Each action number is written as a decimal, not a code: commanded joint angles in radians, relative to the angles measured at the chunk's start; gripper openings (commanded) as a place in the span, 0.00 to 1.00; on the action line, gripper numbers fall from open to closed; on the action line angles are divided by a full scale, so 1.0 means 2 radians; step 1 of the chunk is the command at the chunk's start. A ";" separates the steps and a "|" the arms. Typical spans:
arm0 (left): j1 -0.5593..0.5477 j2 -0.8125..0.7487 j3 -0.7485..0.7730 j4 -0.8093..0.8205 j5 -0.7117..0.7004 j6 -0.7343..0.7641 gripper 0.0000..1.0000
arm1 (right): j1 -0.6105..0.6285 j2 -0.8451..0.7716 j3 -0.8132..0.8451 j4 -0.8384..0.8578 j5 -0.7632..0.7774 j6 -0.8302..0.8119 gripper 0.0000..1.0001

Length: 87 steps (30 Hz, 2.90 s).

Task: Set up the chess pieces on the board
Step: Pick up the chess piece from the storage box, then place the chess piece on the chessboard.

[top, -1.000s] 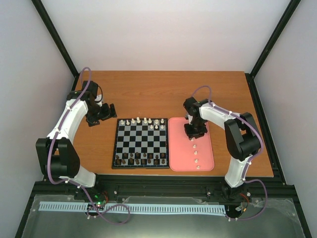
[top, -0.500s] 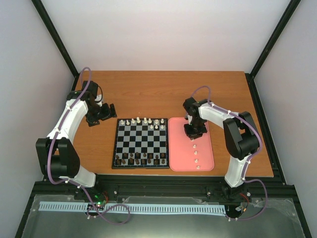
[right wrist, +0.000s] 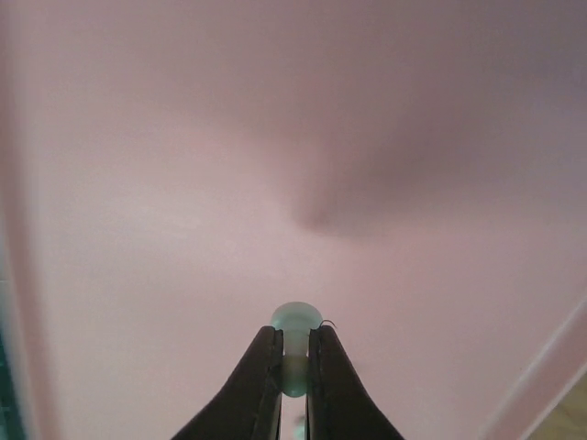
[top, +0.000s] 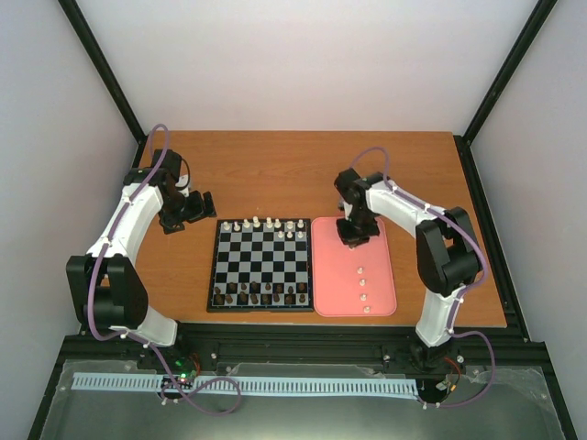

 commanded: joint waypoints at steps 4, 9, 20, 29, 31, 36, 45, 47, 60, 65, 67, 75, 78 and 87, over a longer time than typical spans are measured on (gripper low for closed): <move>0.000 -0.011 0.013 0.002 -0.004 0.004 1.00 | 0.081 0.028 0.178 -0.070 -0.010 0.019 0.03; -0.001 -0.015 0.007 0.002 -0.003 0.001 1.00 | 0.132 0.115 0.310 -0.099 -0.033 0.021 0.03; -0.001 -0.039 -0.014 0.001 -0.005 -0.004 1.00 | 0.174 0.251 0.504 -0.131 -0.062 0.022 0.03; -0.001 -0.043 -0.024 0.007 0.004 -0.005 1.00 | 0.180 0.294 0.518 -0.116 -0.073 0.015 0.03; -0.001 -0.041 -0.023 0.007 0.005 -0.006 1.00 | 0.180 0.298 0.521 -0.112 -0.072 0.016 0.03; 0.000 -0.039 -0.023 0.008 0.006 -0.005 1.00 | 0.182 0.311 0.529 -0.115 -0.075 0.015 0.03; -0.001 -0.038 -0.027 0.008 0.007 -0.004 1.00 | 0.184 0.329 0.538 -0.113 -0.062 0.014 0.03; 0.000 -0.038 -0.026 0.008 0.008 -0.004 1.00 | 0.184 0.332 0.543 -0.115 -0.057 0.014 0.03; -0.001 -0.031 -0.024 0.010 0.008 -0.002 1.00 | 0.184 0.349 0.561 -0.129 -0.039 0.014 0.04; 0.000 -0.030 -0.024 0.011 0.009 -0.002 1.00 | 0.184 0.349 0.563 -0.127 -0.043 0.011 0.08; 0.000 -0.029 -0.024 0.011 0.010 -0.002 1.00 | 0.184 0.347 0.564 -0.125 -0.047 0.007 0.11; -0.001 -0.024 -0.021 0.013 0.011 -0.002 1.00 | 0.184 0.332 0.562 -0.122 -0.059 -0.008 0.22; -0.001 -0.023 -0.020 0.013 0.010 -0.002 1.00 | 0.185 0.321 0.560 -0.123 -0.065 -0.016 0.26; 0.000 -0.025 -0.017 0.011 0.009 -0.001 1.00 | 0.185 0.276 0.553 -0.131 -0.036 -0.013 0.28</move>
